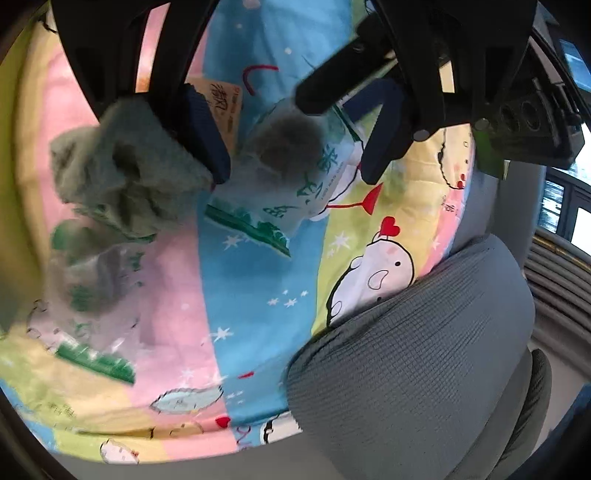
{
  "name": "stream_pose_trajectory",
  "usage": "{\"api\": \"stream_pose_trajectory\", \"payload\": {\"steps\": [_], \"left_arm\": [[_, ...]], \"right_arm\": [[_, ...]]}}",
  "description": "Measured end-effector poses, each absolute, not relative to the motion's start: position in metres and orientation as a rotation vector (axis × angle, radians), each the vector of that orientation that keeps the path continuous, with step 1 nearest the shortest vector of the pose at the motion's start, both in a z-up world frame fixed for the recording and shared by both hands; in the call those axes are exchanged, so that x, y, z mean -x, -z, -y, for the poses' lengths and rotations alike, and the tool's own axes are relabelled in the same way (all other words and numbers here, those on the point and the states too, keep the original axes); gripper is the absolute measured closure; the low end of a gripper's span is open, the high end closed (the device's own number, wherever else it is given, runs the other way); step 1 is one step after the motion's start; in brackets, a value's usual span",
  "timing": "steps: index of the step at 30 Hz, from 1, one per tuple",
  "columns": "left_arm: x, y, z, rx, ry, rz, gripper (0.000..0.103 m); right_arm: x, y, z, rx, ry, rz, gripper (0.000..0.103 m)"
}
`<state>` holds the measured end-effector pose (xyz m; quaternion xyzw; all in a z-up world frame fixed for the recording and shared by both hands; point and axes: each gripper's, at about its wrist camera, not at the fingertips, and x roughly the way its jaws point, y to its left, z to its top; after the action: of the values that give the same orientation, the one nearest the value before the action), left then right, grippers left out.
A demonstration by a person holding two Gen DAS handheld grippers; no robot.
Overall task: Organize objects
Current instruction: 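Close the right tool on the zip bag with green printing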
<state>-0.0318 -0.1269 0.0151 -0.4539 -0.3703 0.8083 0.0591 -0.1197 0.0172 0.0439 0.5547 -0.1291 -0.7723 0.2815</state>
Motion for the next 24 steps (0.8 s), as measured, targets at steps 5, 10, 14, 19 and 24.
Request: {"api": "stream_pose_trajectory", "payload": {"steps": [5, 10, 14, 19, 24], "left_arm": [[0.036, -0.011, 0.128, 1.34, -2.44, 1.123, 0.05], [0.028, -0.028, 0.123, 1.297, -2.502, 1.04, 0.051], [0.02, -0.048, 0.117, 1.232, -2.55, 0.976, 0.051], [0.006, -0.08, 0.103, 1.12, -2.641, 0.86, 0.051], [-0.006, -0.106, 0.087, 0.986, -2.67, 0.79, 0.051]], "right_arm": [[0.126, -0.034, -0.017, -1.479, 2.069, 0.342, 0.048], [0.123, -0.034, -0.024, -1.452, 2.035, 0.404, 0.051], [0.113, -0.049, -0.029, -1.386, 2.044, 0.429, 0.051], [0.092, -0.081, -0.041, -1.263, 2.078, 0.448, 0.051], [0.066, -0.114, -0.059, -1.128, 2.146, 0.458, 0.05]]}}
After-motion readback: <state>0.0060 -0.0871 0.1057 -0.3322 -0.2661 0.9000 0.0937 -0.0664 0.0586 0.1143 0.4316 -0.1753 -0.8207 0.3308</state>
